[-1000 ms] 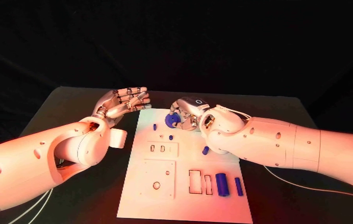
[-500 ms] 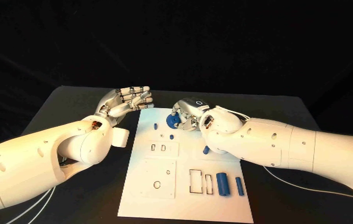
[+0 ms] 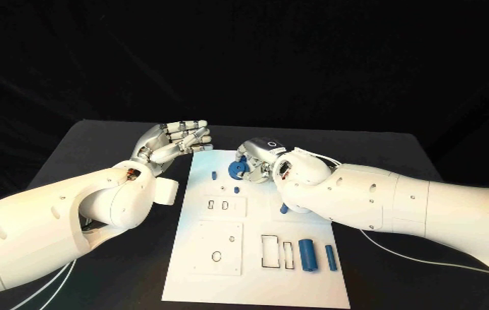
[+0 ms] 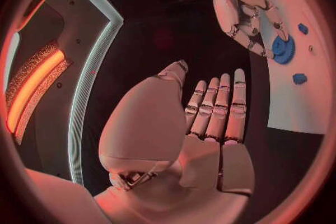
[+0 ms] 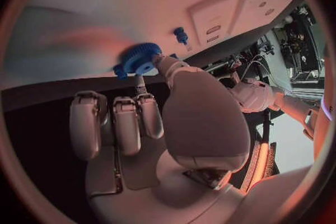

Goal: Assemble the parts on the task board

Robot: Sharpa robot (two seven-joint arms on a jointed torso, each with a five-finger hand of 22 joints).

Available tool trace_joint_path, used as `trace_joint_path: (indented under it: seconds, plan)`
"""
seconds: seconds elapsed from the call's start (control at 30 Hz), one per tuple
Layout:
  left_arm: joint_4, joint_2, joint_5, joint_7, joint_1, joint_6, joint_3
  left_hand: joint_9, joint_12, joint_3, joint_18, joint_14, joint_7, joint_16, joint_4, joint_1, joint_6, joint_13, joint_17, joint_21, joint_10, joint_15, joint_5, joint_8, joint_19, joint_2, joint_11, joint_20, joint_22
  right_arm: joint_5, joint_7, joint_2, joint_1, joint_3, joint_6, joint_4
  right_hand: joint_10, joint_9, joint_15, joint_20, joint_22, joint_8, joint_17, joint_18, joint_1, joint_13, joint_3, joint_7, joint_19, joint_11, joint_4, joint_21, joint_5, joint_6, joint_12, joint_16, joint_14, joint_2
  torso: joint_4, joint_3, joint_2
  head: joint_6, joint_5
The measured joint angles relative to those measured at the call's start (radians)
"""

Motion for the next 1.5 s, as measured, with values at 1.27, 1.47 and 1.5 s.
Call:
trace_joint_path:
  seconds: [1.27, 1.47, 1.5]
  plan:
    - [-0.017, -0.006, -0.002, -0.005, 0.0, 0.001, 0.0, -0.002, 0.0, 0.004, 0.0, 0.0, -0.002, -0.005, -0.004, 0.008, -0.009, 0.0, 0.0, 0.0, 0.0, 0.0, 0.0, 0.0, 0.0, 0.0, 0.0, 0.0, -0.001, 0.172, 0.031, -0.237, 0.063, 0.009, -0.078, 0.204, -0.004, -0.001, 0.001, 0.005, 0.0, -0.023, 0.001, 0.0, 0.0, 0.0, -0.082, -0.005, 0.002, 0.003, 0.032, -0.005, 0.043, 0.013, -0.001, 0.0, 0.001, 0.014, -0.0112, 0.007, -0.008, 0.005, -0.016]
    - [-0.02, -0.004, 0.0, -0.005, 0.0, 0.002, 0.0, -0.002, 0.0, 0.007, 0.0, 0.0, -0.002, -0.005, -0.007, 0.008, -0.009, 0.0, 0.001, 0.0, 0.0, 0.0, 0.0, 0.0, 0.0, 0.0, 0.0, 0.0, -0.002, 0.262, 0.072, -0.368, 0.078, 0.009, -0.057, 0.253, -0.033, 0.001, 0.001, 0.007, 0.0, -0.025, 0.0, 0.0, 0.054, 0.0, -0.097, -0.005, -0.053, -0.001, -0.012, -0.079, 0.065, 0.027, -0.033, 0.0, 0.001, -0.024, -0.0197, 0.011, -0.013, 0.002, -0.024]
    - [-0.02, -0.003, 0.0, -0.005, 0.0, 0.002, 0.0, -0.002, 0.0, 0.007, 0.0, 0.0, -0.002, -0.005, -0.007, 0.008, -0.009, 0.0, 0.001, 0.0, 0.0, 0.0, 0.0, 0.0, 0.0, 0.0, 0.0, 0.0, -0.002, 0.277, 0.084, -0.395, 0.079, 0.008, -0.044, 0.258, -0.042, 0.001, 0.001, 0.008, 0.0, -0.029, 0.0, 0.0, 0.059, 0.0, -0.103, -0.002, -0.063, -0.001, -0.018, -0.092, 0.071, 0.024, -0.041, 0.0, 0.001, -0.029, -0.0203, 0.0118, -0.014, 0.002, -0.026]
